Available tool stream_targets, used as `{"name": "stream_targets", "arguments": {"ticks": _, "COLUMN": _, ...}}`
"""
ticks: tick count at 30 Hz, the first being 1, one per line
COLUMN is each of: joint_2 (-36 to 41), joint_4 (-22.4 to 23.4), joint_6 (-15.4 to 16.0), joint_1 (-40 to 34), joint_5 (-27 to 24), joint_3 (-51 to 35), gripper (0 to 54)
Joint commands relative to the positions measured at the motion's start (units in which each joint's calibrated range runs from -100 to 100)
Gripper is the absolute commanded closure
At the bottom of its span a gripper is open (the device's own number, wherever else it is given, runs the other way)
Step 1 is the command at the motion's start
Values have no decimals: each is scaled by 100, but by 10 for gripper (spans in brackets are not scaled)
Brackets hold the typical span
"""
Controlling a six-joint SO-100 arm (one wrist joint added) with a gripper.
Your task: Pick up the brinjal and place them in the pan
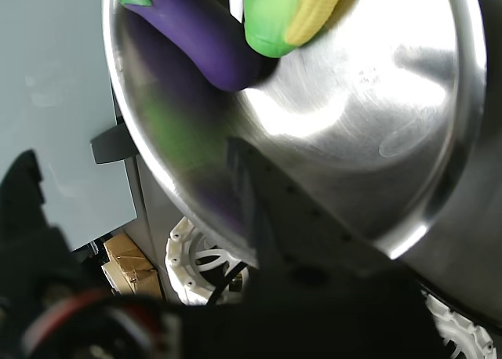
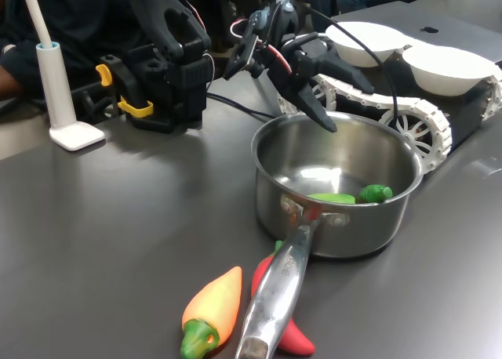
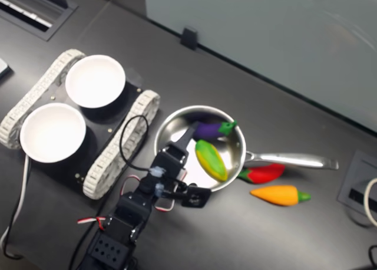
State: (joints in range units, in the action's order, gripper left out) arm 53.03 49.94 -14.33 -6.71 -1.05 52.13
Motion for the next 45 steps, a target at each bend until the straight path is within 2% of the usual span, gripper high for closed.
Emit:
{"name": "stream_targets", "arguments": {"ticks": 1, "joint_2": 412, "joint_4": -452, "joint_6": -55, "joint_1": -28, "joint_5": 166, "joint_3": 8, "gripper": 305}}
{"name": "stream_targets", "arguments": {"ticks": 3, "joint_2": 555, "joint_4": -571, "joint_6": -55, "joint_1": -6, "joint_5": 171, "joint_3": 189, "gripper": 326}}
{"name": "stream_targets", "arguments": {"ticks": 9, "joint_2": 1120, "joint_4": -597, "joint_6": -55, "joint_1": -97, "joint_5": 376, "joint_3": 544, "gripper": 498}}
{"name": "stream_targets", "arguments": {"ticks": 11, "joint_2": 1340, "joint_4": -589, "joint_6": -55, "joint_1": -132, "joint_5": 405, "joint_3": 662, "gripper": 534}}
{"name": "stream_targets", "arguments": {"ticks": 19, "joint_2": 2183, "joint_4": -452, "joint_6": -38, "joint_1": -292, "joint_5": 337, "joint_3": 1116, "gripper": 534}}
{"name": "stream_targets", "arguments": {"ticks": 25, "joint_2": 2613, "joint_4": -171, "joint_6": 4, "joint_1": -292, "joint_5": 244, "joint_3": 998, "gripper": 534}}
{"name": "stream_targets", "arguments": {"ticks": 45, "joint_2": 3862, "joint_4": 1552, "joint_6": 12, "joint_1": -843, "joint_5": 107, "joint_3": 371, "gripper": 534}}
